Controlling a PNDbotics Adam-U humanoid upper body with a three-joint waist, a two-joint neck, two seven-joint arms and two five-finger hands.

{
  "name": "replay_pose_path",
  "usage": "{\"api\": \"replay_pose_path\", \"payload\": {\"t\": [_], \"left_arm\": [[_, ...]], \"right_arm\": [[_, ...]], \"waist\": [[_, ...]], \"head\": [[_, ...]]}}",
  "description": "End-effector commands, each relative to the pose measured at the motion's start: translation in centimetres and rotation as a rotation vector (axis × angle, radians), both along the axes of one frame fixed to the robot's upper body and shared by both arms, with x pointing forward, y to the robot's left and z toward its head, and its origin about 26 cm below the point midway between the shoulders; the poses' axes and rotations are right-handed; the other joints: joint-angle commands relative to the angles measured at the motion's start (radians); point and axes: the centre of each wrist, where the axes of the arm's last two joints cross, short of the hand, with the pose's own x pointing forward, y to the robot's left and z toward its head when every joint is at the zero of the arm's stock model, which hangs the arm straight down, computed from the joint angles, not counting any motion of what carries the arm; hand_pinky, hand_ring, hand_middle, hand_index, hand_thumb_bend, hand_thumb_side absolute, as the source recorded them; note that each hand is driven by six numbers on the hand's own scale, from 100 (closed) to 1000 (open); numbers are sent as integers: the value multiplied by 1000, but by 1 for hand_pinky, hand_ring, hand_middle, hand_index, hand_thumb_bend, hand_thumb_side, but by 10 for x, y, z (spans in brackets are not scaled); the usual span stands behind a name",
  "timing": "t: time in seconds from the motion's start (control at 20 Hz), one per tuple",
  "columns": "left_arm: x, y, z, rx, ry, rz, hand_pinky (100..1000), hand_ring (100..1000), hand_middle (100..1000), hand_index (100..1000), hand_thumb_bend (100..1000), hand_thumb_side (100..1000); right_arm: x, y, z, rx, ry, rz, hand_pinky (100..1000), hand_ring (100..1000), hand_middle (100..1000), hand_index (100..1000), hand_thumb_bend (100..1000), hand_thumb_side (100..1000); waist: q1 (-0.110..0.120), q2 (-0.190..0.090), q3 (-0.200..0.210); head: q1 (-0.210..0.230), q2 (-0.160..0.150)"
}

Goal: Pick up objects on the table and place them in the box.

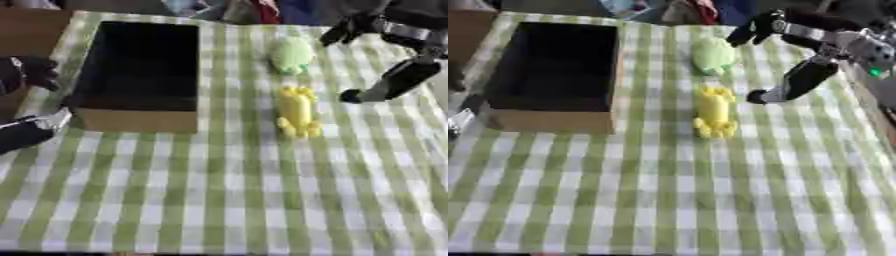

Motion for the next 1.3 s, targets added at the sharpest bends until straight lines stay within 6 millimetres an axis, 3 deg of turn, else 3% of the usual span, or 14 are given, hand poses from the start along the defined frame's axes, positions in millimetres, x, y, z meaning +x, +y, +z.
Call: {"api": "replay_pose_path", "payload": {"t": [0.05, 1.3], "left_arm": [[0, -1, 9, 11, -28, -13, 697, 566, 568, 731, 360, 100], [1, -4, 9, 5, -25, -34, 700, 571, 571, 734, 351, 100]], "right_arm": [[6, -3, 6, -26, -9, -14, 821, 852, 777, 887, 496, 100], [56, 7, -66, -88, 179, -78, 815, 857, 783, 899, 502, 100]], "waist": [[7, -14, 3], [19, -18, 13]], "head": [[-4, -9], [-10, -4]]}}
